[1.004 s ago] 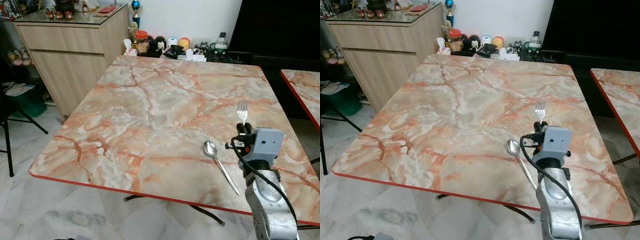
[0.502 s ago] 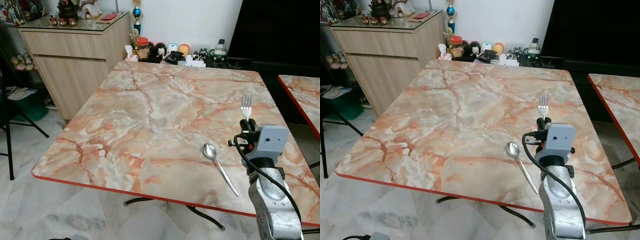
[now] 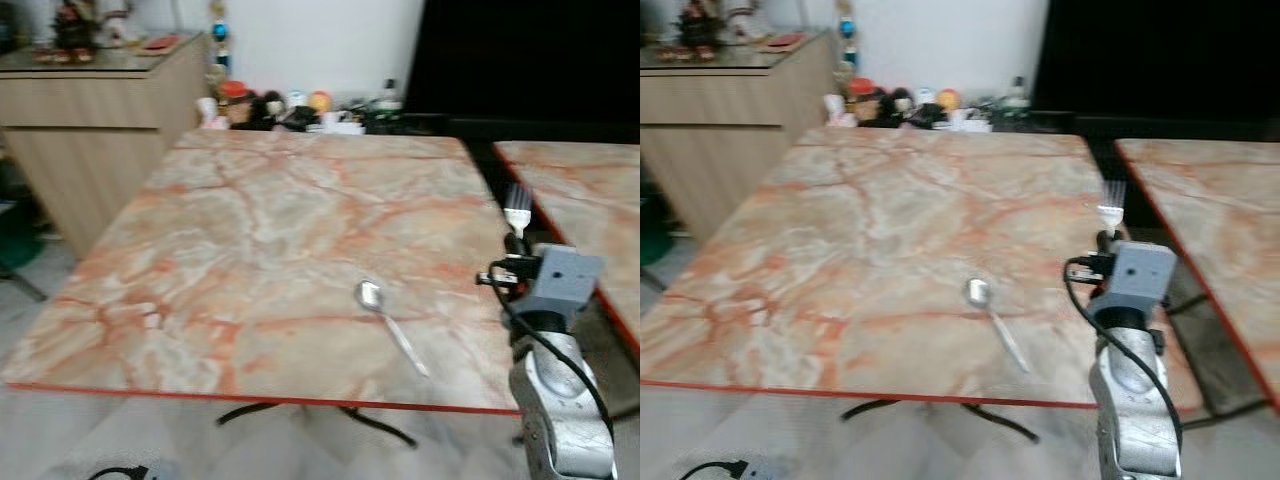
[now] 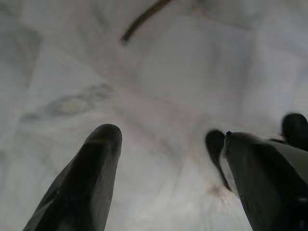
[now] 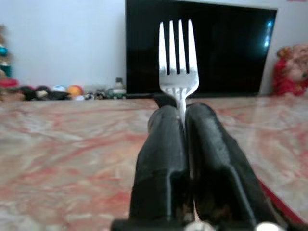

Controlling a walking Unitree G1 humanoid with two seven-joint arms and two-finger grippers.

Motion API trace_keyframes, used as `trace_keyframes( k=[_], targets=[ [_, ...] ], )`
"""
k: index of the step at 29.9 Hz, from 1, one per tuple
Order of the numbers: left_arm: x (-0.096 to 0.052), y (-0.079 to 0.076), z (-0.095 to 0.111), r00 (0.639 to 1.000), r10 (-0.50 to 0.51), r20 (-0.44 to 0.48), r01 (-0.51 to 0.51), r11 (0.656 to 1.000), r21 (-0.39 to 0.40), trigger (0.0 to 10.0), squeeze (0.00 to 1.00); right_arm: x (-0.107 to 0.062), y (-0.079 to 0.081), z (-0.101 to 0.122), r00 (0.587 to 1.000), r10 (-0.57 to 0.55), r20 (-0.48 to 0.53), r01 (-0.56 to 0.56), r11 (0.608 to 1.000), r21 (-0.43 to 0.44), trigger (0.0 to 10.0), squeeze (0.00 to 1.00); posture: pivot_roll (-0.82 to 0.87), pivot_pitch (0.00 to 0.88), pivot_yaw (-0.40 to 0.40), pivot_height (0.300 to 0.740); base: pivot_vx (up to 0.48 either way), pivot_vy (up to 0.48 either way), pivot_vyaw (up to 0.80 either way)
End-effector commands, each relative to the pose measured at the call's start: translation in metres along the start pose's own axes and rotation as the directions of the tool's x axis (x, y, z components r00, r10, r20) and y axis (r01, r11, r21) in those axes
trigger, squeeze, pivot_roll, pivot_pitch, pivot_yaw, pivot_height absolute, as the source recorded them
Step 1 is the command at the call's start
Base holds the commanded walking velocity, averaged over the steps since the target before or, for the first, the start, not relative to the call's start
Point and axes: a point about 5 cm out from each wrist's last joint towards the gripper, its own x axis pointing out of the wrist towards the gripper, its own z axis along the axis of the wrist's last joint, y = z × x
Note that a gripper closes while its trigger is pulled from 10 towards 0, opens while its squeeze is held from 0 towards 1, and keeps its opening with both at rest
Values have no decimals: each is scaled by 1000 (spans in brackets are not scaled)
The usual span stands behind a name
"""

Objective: Setting the table

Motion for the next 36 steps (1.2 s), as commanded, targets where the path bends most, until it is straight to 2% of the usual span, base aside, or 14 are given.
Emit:
trace_keyframes(
  k=[1, 16, 24, 27, 36],
  targets=[
    [-3, -4, -13, 999, -12, -48, 12, 1000, -1, 10000, 0, 2, 4, 7, 999, 11, 33, -11, 1000, 4, 10000, 0, -42, 35, 0, 740, 0, -480, 0],
    [-3, -4, -14, 998, -13, -53, 12, 1000, -7, 10000, 0, 2, 7, 7, 999, 20, 34, -19, 1000, -12, 10000, 0, -46, 46, 6, 740, 0, -478, 0],
    [-3, -1, -15, 998, -10, -57, 10, 1000, -2, 10000, 0, 1, 14, 6, 998, 44, 38, -44, 999, -7, 10000, 0, -37, 49, 15, 740, 0, -472, 0],
    [-4, 0, -16, 998, -9, -59, 9, 1000, 0, 10000, 0, 1, 14, 7, 998, 45, 41, -43, 999, -28, 10000, 0, -36, 51, 15, 740, 0, -469, 0],
    [-3, -1, -14, 999, -9, -52, 9, 1000, -2, 10000, 0, 2, 11, 6, 999, 27, 38, -27, 999, -21, 10000, 0, -36, 51, 15, 740, 0, -469, 0]
  ],
)
